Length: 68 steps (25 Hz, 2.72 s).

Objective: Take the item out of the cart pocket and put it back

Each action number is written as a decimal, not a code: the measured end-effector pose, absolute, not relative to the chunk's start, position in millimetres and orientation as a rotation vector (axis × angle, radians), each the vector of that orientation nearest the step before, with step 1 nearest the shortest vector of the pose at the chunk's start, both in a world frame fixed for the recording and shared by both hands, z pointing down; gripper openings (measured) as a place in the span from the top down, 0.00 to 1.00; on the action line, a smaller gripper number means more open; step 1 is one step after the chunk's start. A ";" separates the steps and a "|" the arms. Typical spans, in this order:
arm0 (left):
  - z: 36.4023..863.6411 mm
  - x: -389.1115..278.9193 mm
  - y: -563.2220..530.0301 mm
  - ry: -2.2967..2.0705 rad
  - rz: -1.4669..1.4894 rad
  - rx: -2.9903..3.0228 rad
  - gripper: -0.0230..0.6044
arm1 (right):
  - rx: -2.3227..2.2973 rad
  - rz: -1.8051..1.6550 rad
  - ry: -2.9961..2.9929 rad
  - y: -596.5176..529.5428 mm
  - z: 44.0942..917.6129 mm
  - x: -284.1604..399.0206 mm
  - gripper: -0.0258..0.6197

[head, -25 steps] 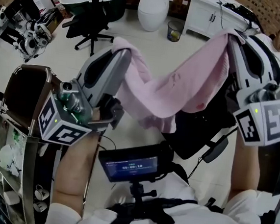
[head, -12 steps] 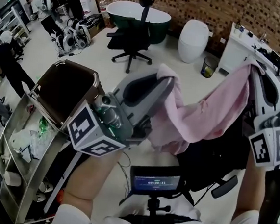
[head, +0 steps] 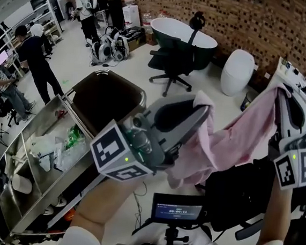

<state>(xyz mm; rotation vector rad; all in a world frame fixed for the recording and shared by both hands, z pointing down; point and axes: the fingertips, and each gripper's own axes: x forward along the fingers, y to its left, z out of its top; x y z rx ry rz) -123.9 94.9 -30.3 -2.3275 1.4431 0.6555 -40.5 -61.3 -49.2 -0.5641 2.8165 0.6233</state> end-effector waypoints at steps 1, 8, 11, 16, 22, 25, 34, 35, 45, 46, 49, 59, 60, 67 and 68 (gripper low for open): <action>-33.2 -126.5 101.6 1.447 0.646 -2.321 0.94 | -0.553 0.620 2.814 -55.6 -52.4 -45.7 0.94; -46.1 -152.8 141.0 1.493 0.592 -2.265 0.94 | -0.472 0.638 2.796 -24.1 -66.2 -85.6 0.94; -45.2 -163.1 148.6 1.514 0.571 -2.243 0.94 | -0.440 0.640 2.790 -17.1 -67.8 -102.1 0.94; -44.4 -179.3 157.2 1.569 0.544 -2.196 0.94 | -0.361 0.631 2.775 -7.5 -71.8 -127.1 0.94; -55.1 -190.2 170.8 1.649 0.505 -2.115 0.94 | -0.215 0.619 2.752 6.5 -87.4 -156.6 0.94; -64.5 -194.4 172.9 1.700 0.467 -2.060 0.94 | -0.128 0.593 2.733 7.1 -97.3 -172.8 0.94; -68.9 -217.9 165.8 1.875 0.411 -1.850 0.94 | 0.132 0.550 2.699 -0.8 -103.4 -222.9 0.94; -70.7 -219.3 165.5 1.891 0.408 -1.827 0.94 | 0.155 0.544 2.693 -1.5 -105.4 -226.0 0.94; -83.5 -237.1 157.1 2.015 0.333 -1.692 0.94 | 0.330 0.402 2.637 2.8 -121.2 -264.8 0.94; -82.5 -239.7 157.5 2.018 0.325 -1.692 0.94 | 0.335 0.399 2.636 4.7 -120.2 -269.7 0.94; -78.4 -251.4 158.4 2.018 0.316 -1.693 0.94 | 0.333 0.393 2.632 7.6 -116.6 -285.8 0.94; -92.2 -273.4 173.9 1.997 0.306 -1.695 0.94 | 0.283 0.351 2.617 19.8 -134.1 -318.0 0.94; -94.0 -275.3 178.0 1.996 0.299 -1.688 0.94 | 0.275 0.344 2.616 22.6 -136.1 -321.5 0.94; -108.2 -300.5 185.7 2.011 0.272 -1.631 0.94 | 0.283 0.325 2.565 30.4 -156.4 -346.8 0.94; -109.0 -305.0 187.4 2.017 0.268 -1.617 0.94 | 0.299 0.319 2.555 32.9 -157.6 -351.9 0.94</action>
